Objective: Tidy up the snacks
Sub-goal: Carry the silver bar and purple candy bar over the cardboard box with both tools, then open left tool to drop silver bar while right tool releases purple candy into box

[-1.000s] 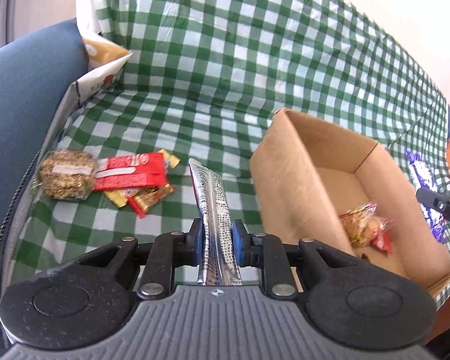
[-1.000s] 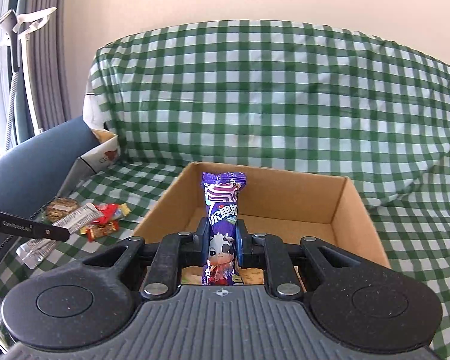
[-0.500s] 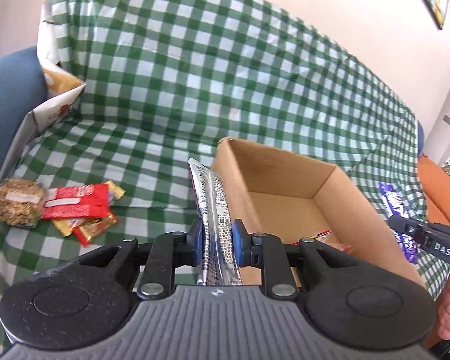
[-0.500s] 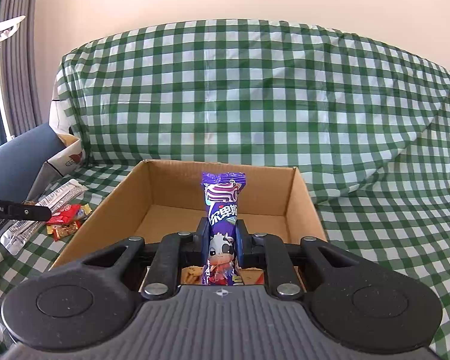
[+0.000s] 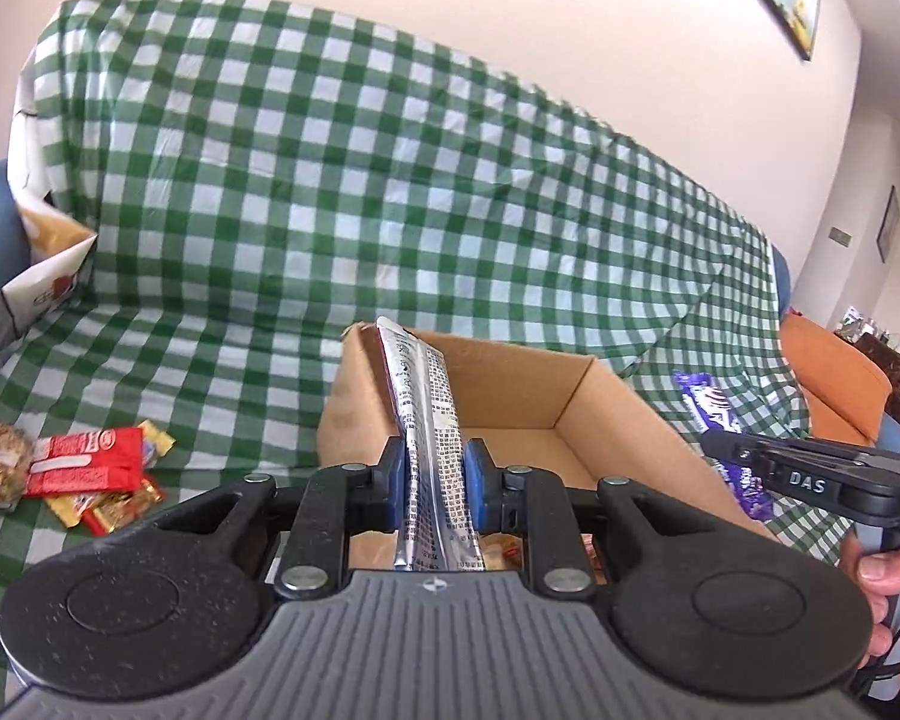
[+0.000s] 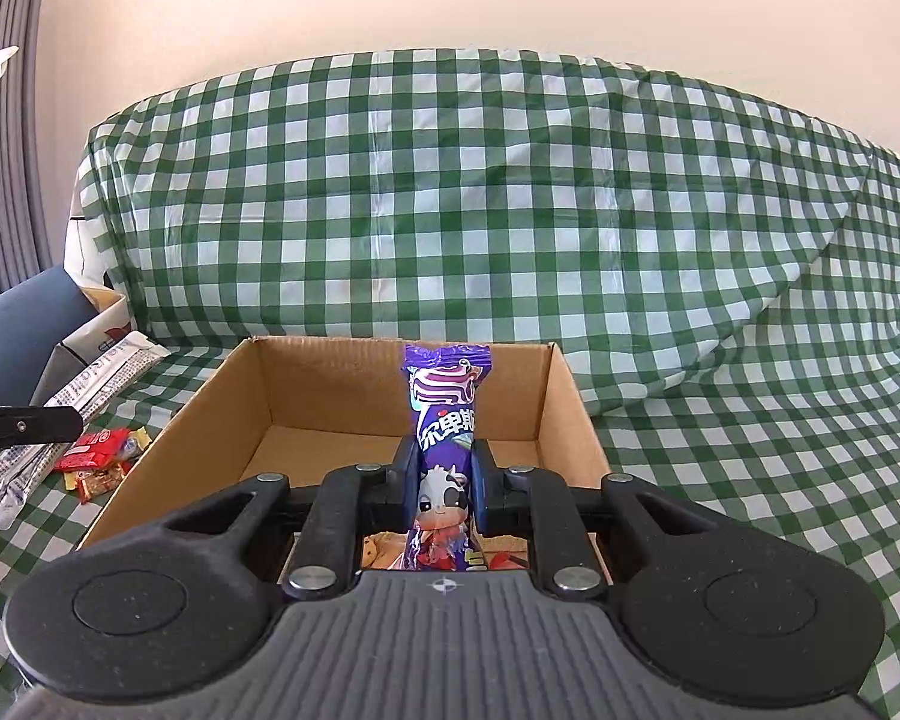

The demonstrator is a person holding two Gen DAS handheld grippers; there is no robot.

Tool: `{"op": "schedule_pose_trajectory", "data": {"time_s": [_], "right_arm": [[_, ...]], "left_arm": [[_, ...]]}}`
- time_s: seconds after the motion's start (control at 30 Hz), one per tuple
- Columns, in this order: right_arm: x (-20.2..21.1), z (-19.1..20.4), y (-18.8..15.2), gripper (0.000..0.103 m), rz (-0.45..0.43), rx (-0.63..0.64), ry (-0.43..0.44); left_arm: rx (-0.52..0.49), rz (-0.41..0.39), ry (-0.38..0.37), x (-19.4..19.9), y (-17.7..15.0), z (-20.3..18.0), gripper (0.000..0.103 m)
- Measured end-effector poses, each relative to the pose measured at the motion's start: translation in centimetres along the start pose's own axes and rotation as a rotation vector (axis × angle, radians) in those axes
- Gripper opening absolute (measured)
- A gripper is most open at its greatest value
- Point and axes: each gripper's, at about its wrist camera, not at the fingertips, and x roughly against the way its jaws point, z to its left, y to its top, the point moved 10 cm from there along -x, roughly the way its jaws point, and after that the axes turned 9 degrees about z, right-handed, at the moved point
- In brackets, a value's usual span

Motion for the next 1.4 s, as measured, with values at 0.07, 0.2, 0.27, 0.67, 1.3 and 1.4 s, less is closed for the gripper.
{"op": "schedule_pose_trajectory", "data": {"time_s": [0.07,0.2,0.27,0.67,1.3,1.4], "right_arm": [[0.0,-0.1,0.1,0.018,-0.004,0.0,-0.006],[0.0,-0.3,0.1,0.018,-0.007,-0.008,-0.02],[-0.1,-0.5,0.1,0.018,-0.006,-0.018,-0.023],[0.0,-0.5,0.1,0.018,-0.015,-0.035,-0.058],[-0.3,-0.5,0.3,0.018,-0.022,-0.024,-0.067],[-0.2,-0.5,0.3,0.018,-0.023,-0.027,-0.068]], "left_arm": [[-0.003,-0.008,-0.014,0.0,0.1,-0.6,0.022],[-0.001,-0.026,-0.041,0.0,0.2,-1.7,0.022],[-0.002,-0.031,-0.055,-0.1,0.2,-2.3,0.022],[-0.036,-0.022,-0.122,-1.2,-0.7,-6.5,0.022],[-0.054,-0.008,-0.139,-1.9,-1.2,-7.9,0.022],[-0.053,-0.008,-0.138,-1.9,-1.2,-7.8,0.022]]}}
